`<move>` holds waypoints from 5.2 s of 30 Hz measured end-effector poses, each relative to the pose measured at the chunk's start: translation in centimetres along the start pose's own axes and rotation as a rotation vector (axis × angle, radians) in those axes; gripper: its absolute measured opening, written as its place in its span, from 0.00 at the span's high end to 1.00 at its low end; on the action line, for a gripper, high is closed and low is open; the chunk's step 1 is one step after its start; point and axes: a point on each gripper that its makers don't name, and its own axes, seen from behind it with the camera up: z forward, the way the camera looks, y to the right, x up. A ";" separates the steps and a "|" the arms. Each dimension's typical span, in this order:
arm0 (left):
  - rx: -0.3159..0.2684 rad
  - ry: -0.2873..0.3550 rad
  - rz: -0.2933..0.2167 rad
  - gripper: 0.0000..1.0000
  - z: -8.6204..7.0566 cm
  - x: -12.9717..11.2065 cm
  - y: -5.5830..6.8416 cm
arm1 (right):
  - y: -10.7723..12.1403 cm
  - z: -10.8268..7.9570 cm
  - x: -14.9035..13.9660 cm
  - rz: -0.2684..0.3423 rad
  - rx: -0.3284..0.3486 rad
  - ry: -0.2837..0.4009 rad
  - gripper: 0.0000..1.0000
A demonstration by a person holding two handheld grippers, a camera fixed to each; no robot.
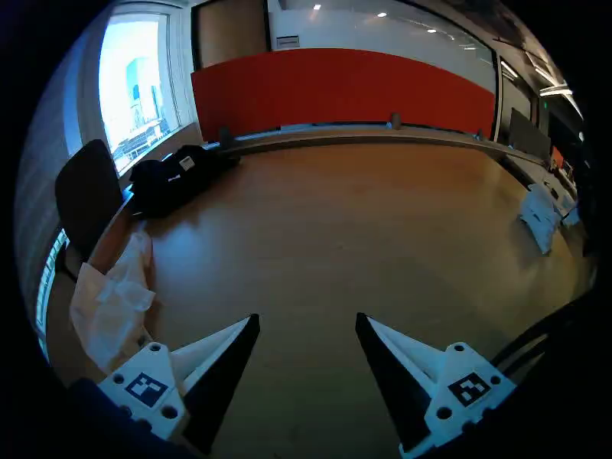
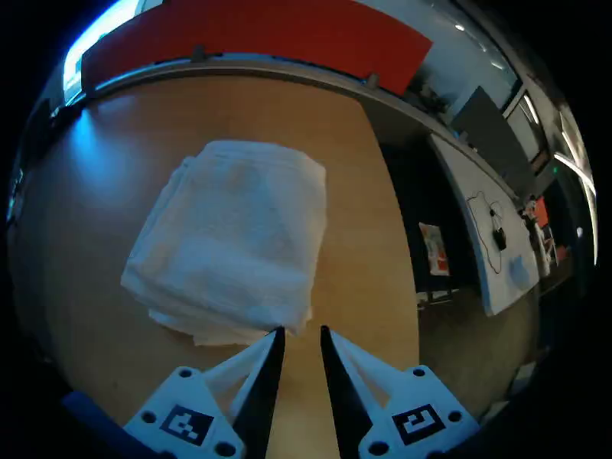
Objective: Fold towel
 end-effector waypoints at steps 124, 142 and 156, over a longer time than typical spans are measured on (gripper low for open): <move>0.009 0.438 -0.133 0.07 -4.0 17.4 -1.4 | -16.7 -19.7 26.1 0.200 0.105 0.971 0.01; 0.008 0.492 -0.171 0.07 -4.4 18.7 -1.9 | -22.4 -20.3 28.0 0.204 0.159 0.975 0.01; 0.016 0.531 -0.169 0.07 -4.4 18.7 -1.6 | -23.6 -20.9 28.1 0.229 0.182 0.964 0.01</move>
